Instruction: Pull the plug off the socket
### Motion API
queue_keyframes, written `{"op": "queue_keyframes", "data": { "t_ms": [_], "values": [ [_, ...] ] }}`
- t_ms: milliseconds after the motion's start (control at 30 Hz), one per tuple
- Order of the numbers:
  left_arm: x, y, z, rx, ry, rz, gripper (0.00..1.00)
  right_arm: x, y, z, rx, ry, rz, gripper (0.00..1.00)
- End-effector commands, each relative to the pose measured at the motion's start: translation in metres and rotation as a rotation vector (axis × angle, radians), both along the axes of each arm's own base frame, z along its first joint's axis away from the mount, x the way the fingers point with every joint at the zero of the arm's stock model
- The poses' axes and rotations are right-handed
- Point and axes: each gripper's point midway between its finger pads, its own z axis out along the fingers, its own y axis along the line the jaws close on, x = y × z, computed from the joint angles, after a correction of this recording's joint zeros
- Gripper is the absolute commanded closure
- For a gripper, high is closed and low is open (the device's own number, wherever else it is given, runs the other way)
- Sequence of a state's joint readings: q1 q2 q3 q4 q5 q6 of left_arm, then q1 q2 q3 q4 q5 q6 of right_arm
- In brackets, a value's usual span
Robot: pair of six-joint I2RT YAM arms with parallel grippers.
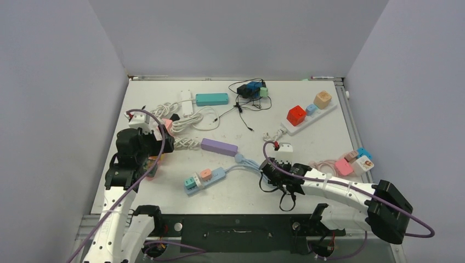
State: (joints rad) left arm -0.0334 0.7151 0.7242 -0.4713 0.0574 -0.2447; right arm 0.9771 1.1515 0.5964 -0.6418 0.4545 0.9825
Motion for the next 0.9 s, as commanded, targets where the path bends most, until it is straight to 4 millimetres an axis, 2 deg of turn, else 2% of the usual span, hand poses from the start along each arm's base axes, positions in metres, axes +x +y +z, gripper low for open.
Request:
{"op": "queue_keyframes", "data": {
  "t_ms": [0,200,400,467,533,600,700,800,867],
  "values": [
    [0.005,-0.027,0.015,-0.02,-0.065,-0.142,0.04,0.052,0.001,0.024,-0.012,-0.171,0.0,0.76],
    [-0.005,-0.074,0.013,-0.084,-0.061,-0.372,0.04,0.107,0.024,0.055,-0.103,-0.355,0.085,0.82],
    [-0.025,-0.118,0.012,-0.203,-0.027,-0.53,0.04,0.155,0.031,0.065,-0.224,-0.454,0.083,0.81],
    [-0.032,-0.128,0.007,-0.27,-0.003,-0.529,0.04,0.169,0.035,0.068,-0.189,-0.467,0.066,0.72],
    [-0.039,-0.135,0.007,-0.316,-0.002,-0.528,0.04,0.18,0.04,0.074,-0.152,-0.47,0.057,0.55],
    [-0.042,-0.134,0.008,-0.31,-0.018,-0.504,0.04,0.184,0.044,0.082,-0.13,-0.48,0.042,0.42],
    [-0.037,-0.129,0.003,-0.29,-0.017,-0.452,0.04,0.182,0.046,0.093,-0.085,-0.488,0.029,0.2],
    [-0.034,-0.132,-0.013,-0.317,0.055,-0.409,0.04,0.172,0.044,0.101,-0.079,-0.46,0.065,0.06],
    [-0.036,-0.141,-0.028,-0.348,0.092,-0.408,0.04,0.165,0.042,0.105,-0.076,-0.436,0.08,0.0]
  ]
}}
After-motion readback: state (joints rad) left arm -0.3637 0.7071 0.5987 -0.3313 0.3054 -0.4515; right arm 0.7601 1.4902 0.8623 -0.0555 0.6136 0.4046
